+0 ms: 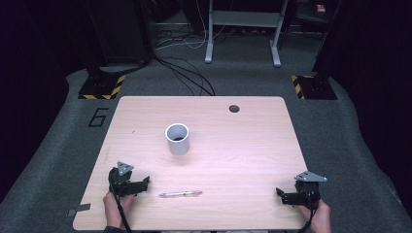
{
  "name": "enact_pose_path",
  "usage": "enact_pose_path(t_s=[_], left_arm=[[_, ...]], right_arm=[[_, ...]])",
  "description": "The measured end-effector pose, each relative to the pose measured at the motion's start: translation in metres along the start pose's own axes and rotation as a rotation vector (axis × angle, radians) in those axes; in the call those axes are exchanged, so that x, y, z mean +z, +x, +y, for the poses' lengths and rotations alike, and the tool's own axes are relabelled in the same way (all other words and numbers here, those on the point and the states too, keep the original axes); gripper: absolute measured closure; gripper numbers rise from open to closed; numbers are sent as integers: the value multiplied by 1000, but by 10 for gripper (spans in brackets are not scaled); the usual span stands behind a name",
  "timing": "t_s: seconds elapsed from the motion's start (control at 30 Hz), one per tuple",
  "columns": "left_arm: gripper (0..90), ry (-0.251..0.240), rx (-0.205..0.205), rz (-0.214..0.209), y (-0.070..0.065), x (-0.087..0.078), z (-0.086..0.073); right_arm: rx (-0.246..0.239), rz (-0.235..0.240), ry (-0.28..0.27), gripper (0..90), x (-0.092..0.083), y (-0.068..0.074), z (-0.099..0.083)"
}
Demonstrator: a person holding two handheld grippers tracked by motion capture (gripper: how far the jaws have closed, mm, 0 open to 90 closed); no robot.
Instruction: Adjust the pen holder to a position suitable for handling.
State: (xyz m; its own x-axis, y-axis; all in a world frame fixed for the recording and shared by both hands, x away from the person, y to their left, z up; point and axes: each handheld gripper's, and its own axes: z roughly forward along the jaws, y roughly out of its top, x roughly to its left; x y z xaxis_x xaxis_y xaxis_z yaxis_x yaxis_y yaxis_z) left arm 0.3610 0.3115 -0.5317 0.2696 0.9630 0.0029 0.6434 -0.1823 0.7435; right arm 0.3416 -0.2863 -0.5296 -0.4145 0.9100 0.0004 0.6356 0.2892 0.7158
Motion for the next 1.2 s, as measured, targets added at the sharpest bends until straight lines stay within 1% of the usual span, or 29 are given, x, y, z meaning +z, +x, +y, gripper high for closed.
enact_pose_path(t_s=[0.07,0.1,0.13,0.17,0.23,0.27,0.3,0.33,0.47,0.5,0.57,0.6,0.63,0.7,0.73,0.77,0.8,0.83,0.93,1.03,1.07,1.1,1.13,1.2], left_arm=[[64,0,2,1,0,0,0],[64,0,0,-1,0,0,0],[64,0,0,-1,0,0,0],[64,1,1,-1,0,0,0],[62,3,2,-5,0,0,0],[62,2,1,-5,0,1,1],[61,2,1,-5,0,1,1],[62,1,-3,-5,0,1,1],[62,0,0,-2,1,1,1],[63,6,-10,2,0,0,1],[55,16,-12,-15,1,0,2],[47,7,-22,-22,2,0,2],[47,3,-35,-37,3,-1,3],[43,-2,-37,-39,4,-1,4],[40,-16,-46,-39,5,-4,6],[39,-16,-46,-39,5,-4,6],[39,-26,-48,-43,6,-5,8],[41,-31,-41,-51,6,-8,12],[41,-41,-32,-53,7,-11,20],[44,-39,-20,-70,7,-13,28],[45,-46,-17,-68,7,-13,30],[48,-31,-9,-77,7,-14,33],[48,-47,-7,-79,6,-13,35],[51,-40,4,-86,5,-15,41]], right_arm=[[7,-7,2,0,0,0,0],[10,-9,-6,0,1,0,0],[18,-10,-1,0,1,-1,1],[14,-13,-7,0,2,-1,1],[12,-10,10,0,2,-2,3],[17,-11,7,0,2,-2,3],[10,-10,6,0,2,-2,3],[17,-10,7,0,2,-2,3],[15,-15,3,0,2,-2,3],[15,-16,1,0,2,-2,3],[21,-16,1,0,2,-1,3],[19,-18,-1,0,3,-2,2],[18,-18,0,1,3,-2,3],[22,-17,0,1,3,-1,3],[24,-16,2,1,3,-1,3],[24,-16,1,1,3,-1,3],[24,-16,1,1,3,-1,3],[24,-16,1,1,3,-1,3],[24,-16,1,2,3,-1,3],[25,-17,1,2,3,-1,3],[25,-17,1,4,3,-1,3],[24,-17,0,5,3,-2,3],[25,-18,1,5,2,-2,3],[26,-18,1,5,2,-2,3]])
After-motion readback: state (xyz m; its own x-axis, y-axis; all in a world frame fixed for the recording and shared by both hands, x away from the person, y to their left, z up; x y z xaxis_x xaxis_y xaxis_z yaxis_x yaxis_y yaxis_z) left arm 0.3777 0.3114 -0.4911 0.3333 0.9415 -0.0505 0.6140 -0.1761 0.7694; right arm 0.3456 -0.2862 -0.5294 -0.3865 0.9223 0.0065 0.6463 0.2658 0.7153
